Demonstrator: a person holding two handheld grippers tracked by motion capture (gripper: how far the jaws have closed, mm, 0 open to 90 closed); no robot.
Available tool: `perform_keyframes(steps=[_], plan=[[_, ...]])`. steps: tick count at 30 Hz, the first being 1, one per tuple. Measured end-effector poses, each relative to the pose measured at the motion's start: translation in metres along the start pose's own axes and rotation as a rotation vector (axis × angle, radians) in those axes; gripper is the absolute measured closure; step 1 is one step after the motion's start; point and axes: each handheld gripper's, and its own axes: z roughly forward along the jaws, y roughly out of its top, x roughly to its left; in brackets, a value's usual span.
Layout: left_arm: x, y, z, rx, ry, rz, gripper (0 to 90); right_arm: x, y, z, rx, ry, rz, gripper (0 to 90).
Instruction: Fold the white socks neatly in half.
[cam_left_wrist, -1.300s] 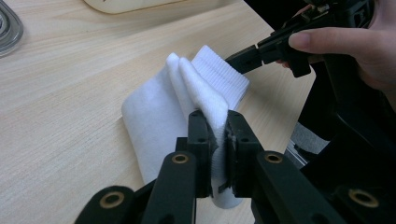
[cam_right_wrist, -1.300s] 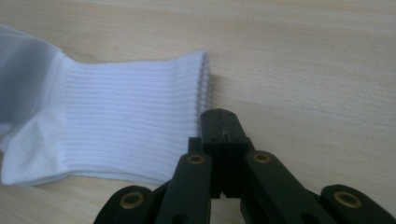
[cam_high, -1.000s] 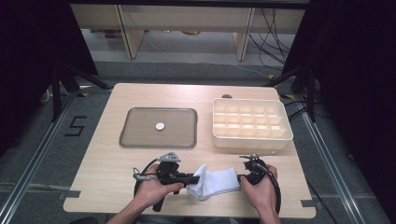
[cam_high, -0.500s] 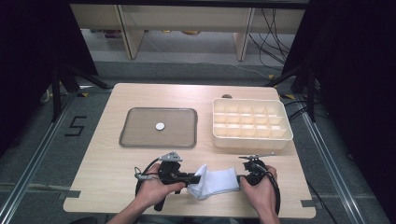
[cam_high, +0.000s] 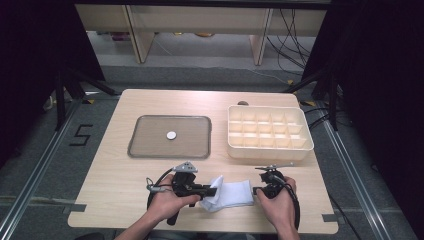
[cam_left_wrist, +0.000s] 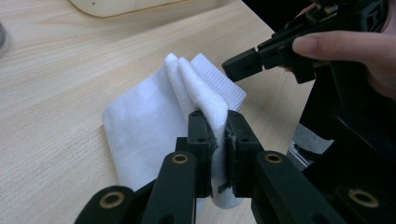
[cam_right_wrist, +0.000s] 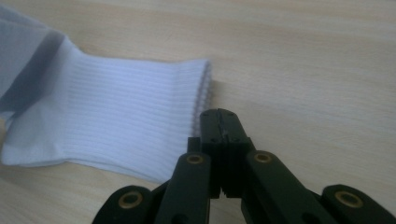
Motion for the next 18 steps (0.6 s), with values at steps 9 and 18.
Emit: perform_keyframes(steps=[9,18], plan=[[0.0,0.0,0.001,0.008,0.014,-0.001,81.8,0.0,-0.003,-0.001,0.043,0.015,0.071,90.0],[-0.002,0.001,0.006,0.018,0.013,0.005,81.8,0.006,-0.002,0.003,0.051,0.019,0.064,90.0]])
